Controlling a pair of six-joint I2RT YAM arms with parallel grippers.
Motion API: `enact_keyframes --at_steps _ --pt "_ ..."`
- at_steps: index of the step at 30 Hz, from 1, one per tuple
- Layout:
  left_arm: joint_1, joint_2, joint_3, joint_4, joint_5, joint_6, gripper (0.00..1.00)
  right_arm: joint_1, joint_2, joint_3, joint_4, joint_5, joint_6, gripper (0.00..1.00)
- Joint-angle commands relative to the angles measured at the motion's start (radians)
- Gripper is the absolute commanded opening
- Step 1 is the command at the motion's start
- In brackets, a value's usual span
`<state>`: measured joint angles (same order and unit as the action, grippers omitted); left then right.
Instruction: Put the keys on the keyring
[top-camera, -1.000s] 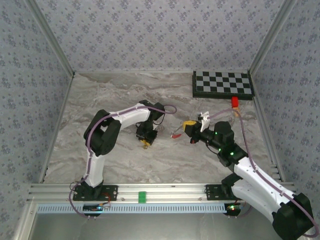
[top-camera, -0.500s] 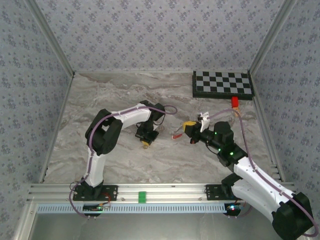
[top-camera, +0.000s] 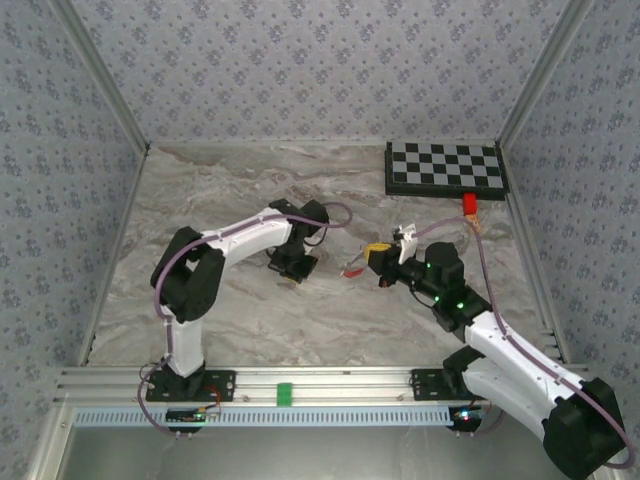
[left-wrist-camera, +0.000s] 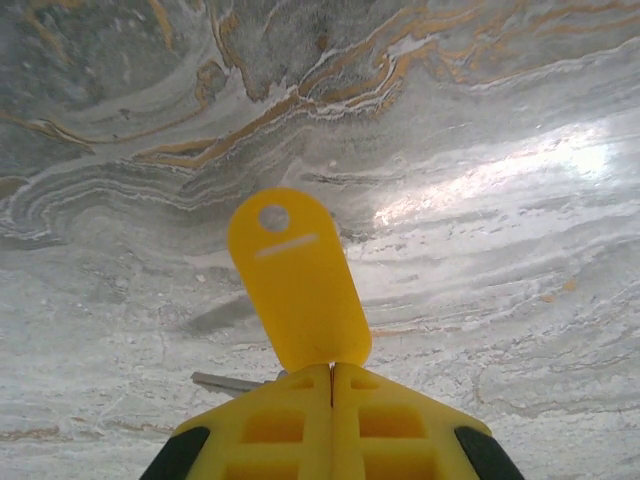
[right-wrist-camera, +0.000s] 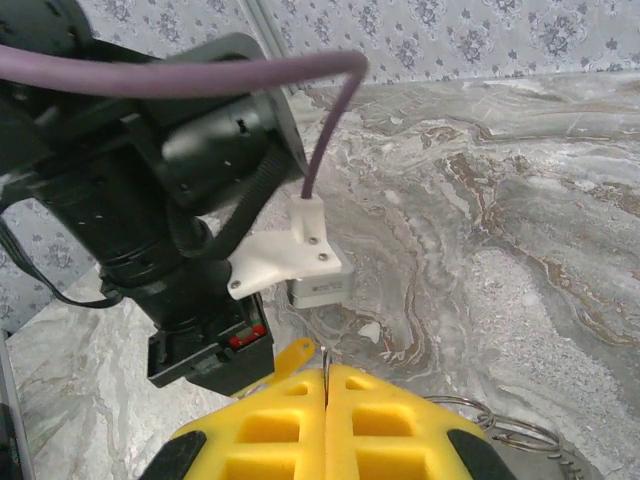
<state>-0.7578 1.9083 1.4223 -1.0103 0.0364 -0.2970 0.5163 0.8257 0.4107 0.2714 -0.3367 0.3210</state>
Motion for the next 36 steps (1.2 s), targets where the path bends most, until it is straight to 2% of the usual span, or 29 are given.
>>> enact_keyframes --at_steps 1,10,15,20,36 --pt "-0.009 -0.042 -0.046 0.039 -0.023 0.001 0.00 -0.006 0.003 -0.006 0.045 -0.005 0.009 0.00" --pt "-0.026 0.025 -0.083 0.039 -0.024 0.006 0.01 -0.006 0.014 -0.006 0.052 -0.005 0.012 0.00" --pt "-0.029 0.044 -0.064 0.022 -0.020 0.005 0.10 -0.006 0.017 -0.008 0.054 -0.006 0.012 0.00" --pt "-0.029 0.066 -0.032 -0.010 -0.011 0.013 0.14 -0.007 0.018 -0.006 0.054 -0.007 0.011 0.00" --pt "-0.028 0.103 0.013 -0.049 -0.006 0.025 0.17 -0.007 0.009 -0.007 0.048 -0.009 0.013 0.00"
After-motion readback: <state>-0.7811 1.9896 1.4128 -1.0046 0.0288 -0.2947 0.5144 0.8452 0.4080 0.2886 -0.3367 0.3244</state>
